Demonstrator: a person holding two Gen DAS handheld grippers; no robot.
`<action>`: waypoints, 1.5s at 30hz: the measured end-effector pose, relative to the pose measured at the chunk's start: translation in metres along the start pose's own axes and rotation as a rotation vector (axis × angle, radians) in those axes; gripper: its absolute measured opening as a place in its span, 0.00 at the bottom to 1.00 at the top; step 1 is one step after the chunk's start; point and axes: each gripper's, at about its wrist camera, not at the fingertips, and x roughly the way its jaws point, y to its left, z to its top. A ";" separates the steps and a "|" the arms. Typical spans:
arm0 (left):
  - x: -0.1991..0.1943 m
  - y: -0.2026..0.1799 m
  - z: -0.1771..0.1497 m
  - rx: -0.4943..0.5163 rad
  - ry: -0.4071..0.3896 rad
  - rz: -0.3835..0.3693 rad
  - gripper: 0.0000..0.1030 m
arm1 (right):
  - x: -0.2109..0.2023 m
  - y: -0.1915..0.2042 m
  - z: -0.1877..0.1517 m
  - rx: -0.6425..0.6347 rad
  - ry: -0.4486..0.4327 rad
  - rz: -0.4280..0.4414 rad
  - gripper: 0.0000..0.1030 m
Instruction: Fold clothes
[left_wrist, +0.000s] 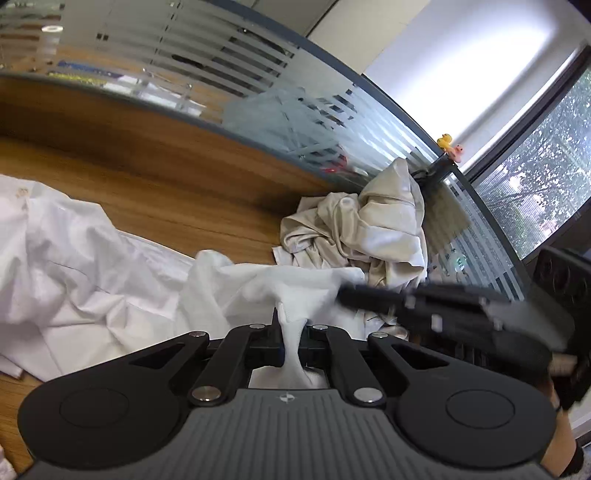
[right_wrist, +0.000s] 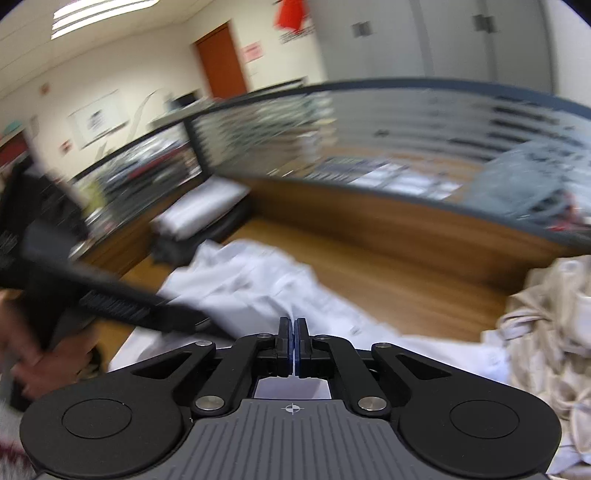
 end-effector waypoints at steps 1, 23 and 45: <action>-0.002 0.002 -0.001 -0.001 -0.002 0.015 0.01 | 0.000 -0.004 0.002 0.012 0.000 -0.016 0.03; 0.010 0.004 -0.008 -0.004 0.057 -0.043 0.02 | 0.005 0.006 0.017 -0.051 0.133 0.203 0.05; 0.013 0.008 -0.001 -0.021 0.027 -0.020 0.00 | 0.048 0.016 -0.012 0.019 0.273 0.244 0.05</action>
